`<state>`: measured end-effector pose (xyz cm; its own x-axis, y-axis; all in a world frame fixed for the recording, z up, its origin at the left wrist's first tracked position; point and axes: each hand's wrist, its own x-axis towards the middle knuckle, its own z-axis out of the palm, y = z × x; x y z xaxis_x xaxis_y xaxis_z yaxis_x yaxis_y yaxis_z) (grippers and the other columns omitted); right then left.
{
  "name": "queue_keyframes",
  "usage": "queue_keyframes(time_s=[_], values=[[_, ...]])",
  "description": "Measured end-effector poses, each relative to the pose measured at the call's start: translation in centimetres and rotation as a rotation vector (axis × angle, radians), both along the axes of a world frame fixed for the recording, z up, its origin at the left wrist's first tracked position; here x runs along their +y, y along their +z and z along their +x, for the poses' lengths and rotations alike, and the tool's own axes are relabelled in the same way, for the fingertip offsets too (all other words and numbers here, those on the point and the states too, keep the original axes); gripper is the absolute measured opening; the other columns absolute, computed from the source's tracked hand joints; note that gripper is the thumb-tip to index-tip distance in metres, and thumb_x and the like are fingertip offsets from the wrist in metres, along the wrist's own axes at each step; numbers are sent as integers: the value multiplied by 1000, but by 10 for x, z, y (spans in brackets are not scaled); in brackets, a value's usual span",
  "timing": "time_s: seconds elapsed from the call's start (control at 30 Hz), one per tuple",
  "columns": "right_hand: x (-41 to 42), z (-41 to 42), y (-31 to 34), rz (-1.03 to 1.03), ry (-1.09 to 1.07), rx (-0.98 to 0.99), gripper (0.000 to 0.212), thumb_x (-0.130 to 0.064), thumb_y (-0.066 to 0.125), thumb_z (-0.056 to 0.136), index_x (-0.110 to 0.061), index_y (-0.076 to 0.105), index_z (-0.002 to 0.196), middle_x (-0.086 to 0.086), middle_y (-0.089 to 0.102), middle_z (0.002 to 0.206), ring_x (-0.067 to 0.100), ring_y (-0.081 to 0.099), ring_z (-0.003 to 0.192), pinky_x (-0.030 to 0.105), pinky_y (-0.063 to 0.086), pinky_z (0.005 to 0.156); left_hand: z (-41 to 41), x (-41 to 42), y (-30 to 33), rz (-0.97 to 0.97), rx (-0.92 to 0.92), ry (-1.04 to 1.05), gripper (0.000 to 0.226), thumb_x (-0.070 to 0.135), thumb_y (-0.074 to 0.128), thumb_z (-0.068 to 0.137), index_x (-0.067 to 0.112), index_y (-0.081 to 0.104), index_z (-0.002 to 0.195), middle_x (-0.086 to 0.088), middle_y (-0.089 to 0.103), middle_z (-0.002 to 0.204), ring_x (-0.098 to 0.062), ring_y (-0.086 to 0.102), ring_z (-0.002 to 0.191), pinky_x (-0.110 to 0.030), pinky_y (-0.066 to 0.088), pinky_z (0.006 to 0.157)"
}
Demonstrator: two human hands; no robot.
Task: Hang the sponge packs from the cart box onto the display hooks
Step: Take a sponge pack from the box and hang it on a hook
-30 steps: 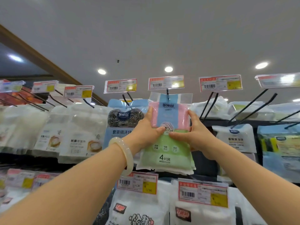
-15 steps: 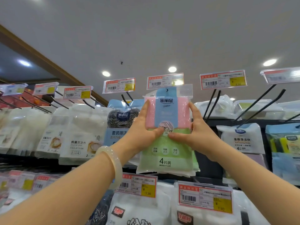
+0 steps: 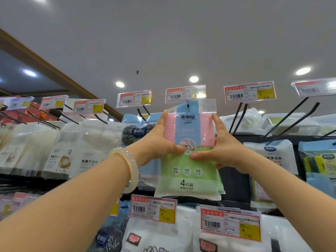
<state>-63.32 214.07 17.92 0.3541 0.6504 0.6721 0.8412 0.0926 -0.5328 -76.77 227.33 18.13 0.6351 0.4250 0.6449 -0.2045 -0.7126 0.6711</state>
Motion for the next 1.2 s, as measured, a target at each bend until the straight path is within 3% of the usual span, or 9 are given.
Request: queue_keyframes(time_s=[0.1, 0.27, 0.47, 0.57, 0.67, 0.77, 0.87, 0.97, 1.2], values=[[-1, 1, 0, -3, 8, -1, 133, -26, 86, 58, -45, -16, 142, 3, 50, 136, 28, 59, 111, 50, 53, 88, 0, 0, 3, 5, 28, 7, 123, 5, 77, 68, 45, -12, 142, -5, 50, 130, -25, 59, 107, -45, 53, 88], [2, 1, 0, -40, -31, -15, 134, -30, 86, 59, -41, -17, 144, 3, 45, 142, 27, 56, 116, 47, 52, 91, 0, 1, 5, 3, 67, 38, 121, 6, 79, 68, 44, -7, 144, -6, 50, 128, -22, 61, 99, -28, 53, 62], [10, 1, -2, 30, -138, -65, 126, -46, 81, 59, -33, -8, 146, 9, 43, 143, 29, 48, 125, 48, 44, 101, 6, 5, 0, 43, 64, 88, 120, 7, 78, 69, 40, -8, 145, 1, 46, 128, -21, 57, 107, -31, 53, 80], [10, -2, 2, 214, -133, -156, 96, -41, 75, 70, -37, 13, 143, 10, 44, 135, 29, 52, 116, 45, 45, 99, 11, 7, -3, -3, -49, 42, 119, 4, 78, 69, 40, -5, 145, -6, 44, 138, -27, 56, 114, -43, 49, 95], [8, -3, 14, 363, 36, -110, 56, -32, 69, 79, -37, 39, 126, 9, 41, 132, 29, 53, 112, 48, 52, 90, 11, 8, -3, -31, -158, -26, 117, -3, 75, 70, 44, -3, 144, -13, 49, 135, -31, 58, 112, -45, 52, 91], [7, -1, 28, 346, 141, -27, 39, -28, 66, 83, -35, 52, 119, 12, 47, 133, 29, 53, 116, 41, 52, 88, 8, 7, -1, -4, -148, -58, 118, -5, 74, 70, 47, -3, 142, -14, 49, 134, -31, 58, 112, -41, 55, 83], [12, 4, 34, 330, 143, -32, 49, -24, 62, 87, -33, 47, 132, 8, 45, 139, 18, 51, 112, 16, 47, 67, 4, 10, 1, 10, -123, -58, 119, -5, 74, 69, 47, -4, 142, -14, 47, 134, -30, 58, 112, -40, 55, 82], [16, 7, 33, 346, 113, -37, 58, -22, 62, 87, -28, 39, 140, 2, 36, 142, 14, 46, 108, 10, 44, 51, 1, 11, -1, 38, -106, -35, 119, -4, 75, 69, 47, -4, 142, -12, 45, 135, -27, 58, 110, -35, 56, 79], [17, 9, 29, 348, 69, -68, 74, -31, 70, 79, -24, 34, 143, 1, 35, 137, 17, 46, 113, 28, 42, 83, 8, 11, -6, 48, -98, -15, 118, 0, 76, 69, 50, -3, 141, -13, 46, 135, -28, 58, 112, -46, 52, 91]])
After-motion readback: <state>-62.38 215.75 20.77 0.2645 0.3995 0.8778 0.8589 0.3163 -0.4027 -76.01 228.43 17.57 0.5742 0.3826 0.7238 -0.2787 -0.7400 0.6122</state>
